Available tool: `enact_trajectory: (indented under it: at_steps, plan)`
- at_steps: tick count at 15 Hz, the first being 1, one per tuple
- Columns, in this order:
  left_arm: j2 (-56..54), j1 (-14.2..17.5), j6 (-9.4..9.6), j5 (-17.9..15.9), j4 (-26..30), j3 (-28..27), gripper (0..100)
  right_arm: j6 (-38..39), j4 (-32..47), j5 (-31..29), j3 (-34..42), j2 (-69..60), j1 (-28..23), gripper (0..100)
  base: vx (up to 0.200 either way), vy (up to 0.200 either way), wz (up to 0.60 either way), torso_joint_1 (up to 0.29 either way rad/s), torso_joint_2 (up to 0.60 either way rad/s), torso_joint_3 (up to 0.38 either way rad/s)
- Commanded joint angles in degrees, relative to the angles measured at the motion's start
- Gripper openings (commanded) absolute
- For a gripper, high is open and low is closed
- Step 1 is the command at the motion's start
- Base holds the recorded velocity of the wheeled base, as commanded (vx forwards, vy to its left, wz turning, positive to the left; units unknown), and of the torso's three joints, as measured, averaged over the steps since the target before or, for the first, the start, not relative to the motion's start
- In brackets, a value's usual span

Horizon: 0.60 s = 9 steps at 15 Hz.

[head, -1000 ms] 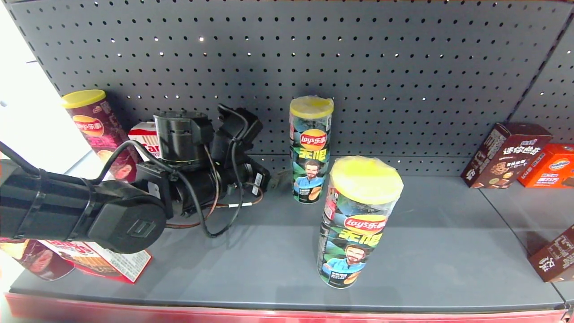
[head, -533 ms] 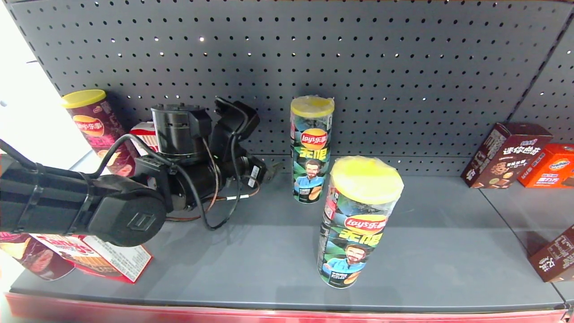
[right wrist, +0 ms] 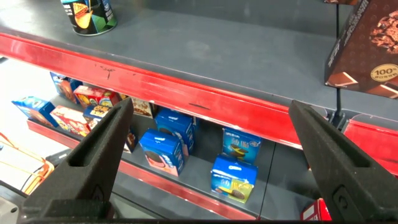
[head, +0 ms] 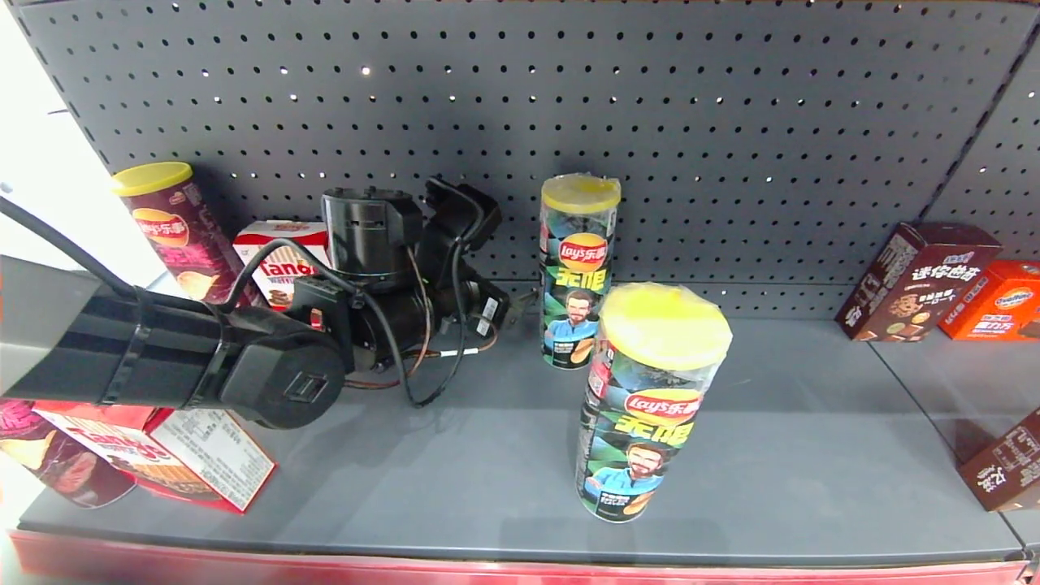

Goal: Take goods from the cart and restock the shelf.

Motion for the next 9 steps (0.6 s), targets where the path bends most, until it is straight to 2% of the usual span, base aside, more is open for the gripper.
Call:
enact_trajectory:
  at_steps: [1,6,9]
  plan:
    - [0.89,-0.64,-0.01,-0.01,-0.03,-0.88,100,-0.03,0.02,0.01,0.00,0.02,0.03,100,0.000,0.000,0.00,0.000,0.00,0.000]
    - [0.10,-0.72,-0.01,0.08,-0.20,0.53,100,-0.03,-0.07,0.01,0.00,0.02,0.03,100,0.000,0.000,0.00,0.000,0.00,0.000]
    - [-6.14,-0.02,-0.01,-0.10,0.41,2.20,100,-0.03,-0.07,0.01,0.00,0.02,0.03,100,0.000,0.000,0.00,0.000,0.00,0.000]
